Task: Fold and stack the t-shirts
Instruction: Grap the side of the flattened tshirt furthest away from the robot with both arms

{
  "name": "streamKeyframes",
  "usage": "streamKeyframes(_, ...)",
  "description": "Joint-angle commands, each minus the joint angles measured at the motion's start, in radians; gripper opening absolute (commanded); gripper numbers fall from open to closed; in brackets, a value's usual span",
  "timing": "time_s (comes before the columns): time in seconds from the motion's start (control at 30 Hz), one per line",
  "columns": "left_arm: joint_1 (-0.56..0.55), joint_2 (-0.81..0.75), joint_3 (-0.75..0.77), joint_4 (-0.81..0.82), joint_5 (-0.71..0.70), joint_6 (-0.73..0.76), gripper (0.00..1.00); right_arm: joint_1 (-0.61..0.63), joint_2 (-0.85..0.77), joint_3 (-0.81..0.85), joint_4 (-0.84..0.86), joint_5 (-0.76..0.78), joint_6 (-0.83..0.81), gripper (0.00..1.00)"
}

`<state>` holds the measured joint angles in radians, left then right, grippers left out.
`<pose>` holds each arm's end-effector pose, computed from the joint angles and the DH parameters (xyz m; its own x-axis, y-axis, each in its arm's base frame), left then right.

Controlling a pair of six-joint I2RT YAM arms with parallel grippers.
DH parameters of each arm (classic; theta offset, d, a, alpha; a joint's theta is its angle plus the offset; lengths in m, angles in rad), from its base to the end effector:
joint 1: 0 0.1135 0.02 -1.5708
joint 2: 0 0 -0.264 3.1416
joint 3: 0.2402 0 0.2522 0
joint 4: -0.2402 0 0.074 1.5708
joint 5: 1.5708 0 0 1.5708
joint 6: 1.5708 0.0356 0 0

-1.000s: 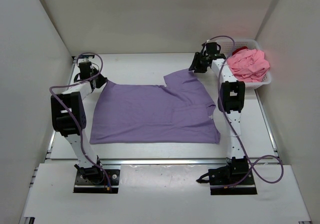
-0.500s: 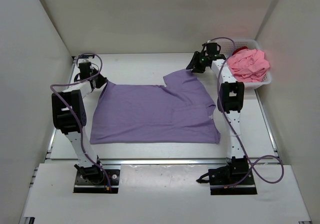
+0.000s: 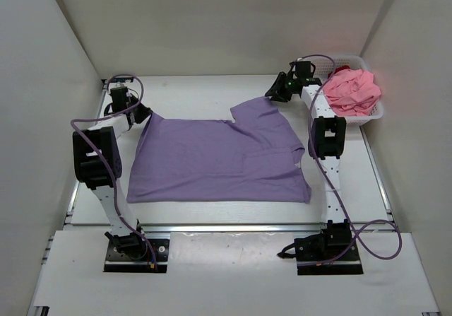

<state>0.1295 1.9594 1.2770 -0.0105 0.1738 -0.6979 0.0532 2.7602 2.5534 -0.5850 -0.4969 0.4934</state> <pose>0.4291 0.0497 0.1802 -0.4884 -0.7019 -0.5185 -0.4034 0.7085 -0.5791 0.5893 0.0484 0.1453 -0.8064 0.3740 -0.4581 0.0008 0.7754 0.6315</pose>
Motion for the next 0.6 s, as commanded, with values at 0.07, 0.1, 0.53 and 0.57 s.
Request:
streamKeyframes(0.07,0.012,-0.047,-0.014,0.046,0.021,-0.014,0.0,0.016,0.062,-0.021,-0.018,-0.088,0.045,0.33)
streamKeyframes(0.1,0.016,-0.053,-0.022,0.049,0.021,-0.015,0.0,0.019,0.059,-0.013,-0.027,-0.085,0.045,0.33)
streamKeyframes(0.53,0.022,-0.07,-0.031,0.038,0.013,0.005,0.0,-0.018,0.004,0.143,-0.077,-0.134,0.022,0.0)
streamKeyframes(0.57,0.021,-0.076,-0.037,0.032,0.012,0.006,0.0,-0.022,-0.019,0.139,-0.116,-0.128,-0.001,0.0)
